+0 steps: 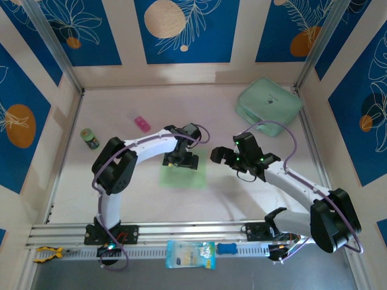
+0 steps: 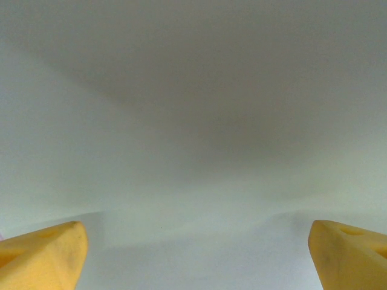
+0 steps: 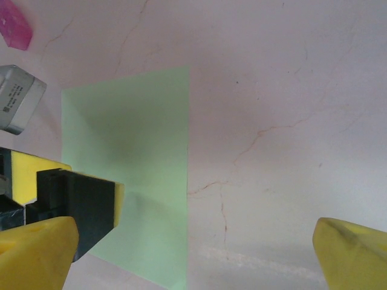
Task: Fold a paper plane with a square sheet of paper (pick it up from the middle)
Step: First fold the square sheet of paper in half at the center of the table.
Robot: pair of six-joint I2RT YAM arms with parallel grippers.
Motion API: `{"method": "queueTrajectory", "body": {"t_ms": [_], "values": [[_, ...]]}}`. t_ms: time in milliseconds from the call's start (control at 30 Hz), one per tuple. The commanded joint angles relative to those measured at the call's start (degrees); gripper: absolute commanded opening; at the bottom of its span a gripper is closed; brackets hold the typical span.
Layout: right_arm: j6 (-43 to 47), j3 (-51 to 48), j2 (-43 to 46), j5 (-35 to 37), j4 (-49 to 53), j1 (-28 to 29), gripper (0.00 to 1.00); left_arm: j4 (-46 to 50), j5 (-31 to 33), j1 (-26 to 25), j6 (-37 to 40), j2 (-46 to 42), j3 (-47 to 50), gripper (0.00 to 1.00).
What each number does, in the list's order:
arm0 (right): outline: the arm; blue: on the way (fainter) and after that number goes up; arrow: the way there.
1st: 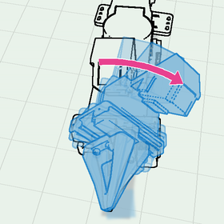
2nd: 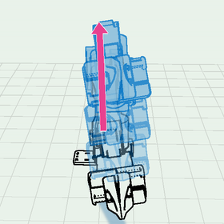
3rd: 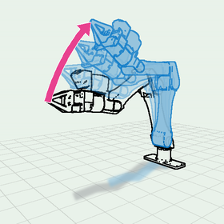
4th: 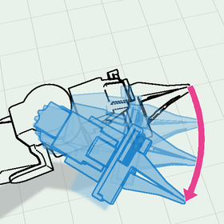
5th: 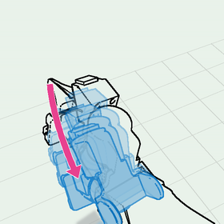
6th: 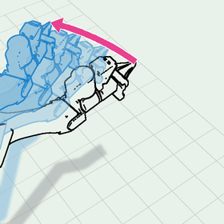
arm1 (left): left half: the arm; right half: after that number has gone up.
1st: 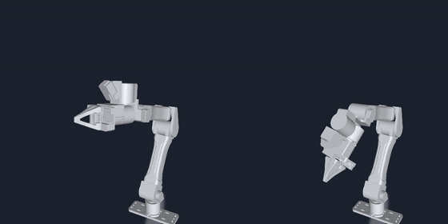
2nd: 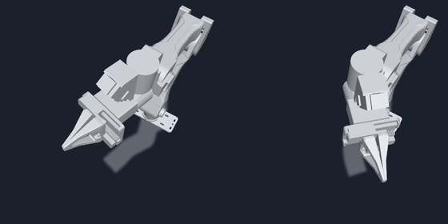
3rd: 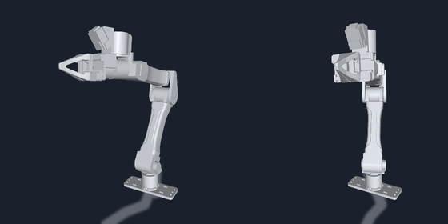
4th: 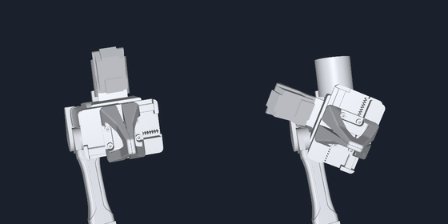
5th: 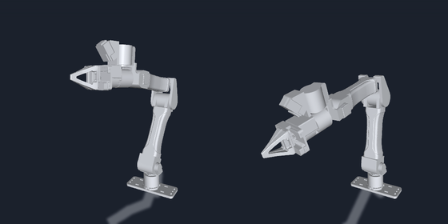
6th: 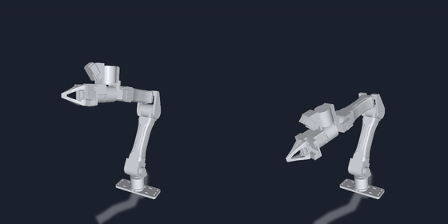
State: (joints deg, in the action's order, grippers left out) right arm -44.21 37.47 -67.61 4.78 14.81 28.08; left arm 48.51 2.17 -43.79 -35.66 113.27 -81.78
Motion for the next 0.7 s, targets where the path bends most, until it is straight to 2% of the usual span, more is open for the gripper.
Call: {"method": "queueTrajectory", "body": {"t_ms": [0,667], "values": [[-0.80,-0.21,0.07,0.53,0.75,0.28,1.00,2.65,0.81,-0.16,-3.81,1.93,-2.17,0.93],[-0.71,1.50,-3.73,-1.70,0.40,1.00,1.00,1.24,-1.01,-0.34,-4.14,4.72,-3.35,0.94]]}}
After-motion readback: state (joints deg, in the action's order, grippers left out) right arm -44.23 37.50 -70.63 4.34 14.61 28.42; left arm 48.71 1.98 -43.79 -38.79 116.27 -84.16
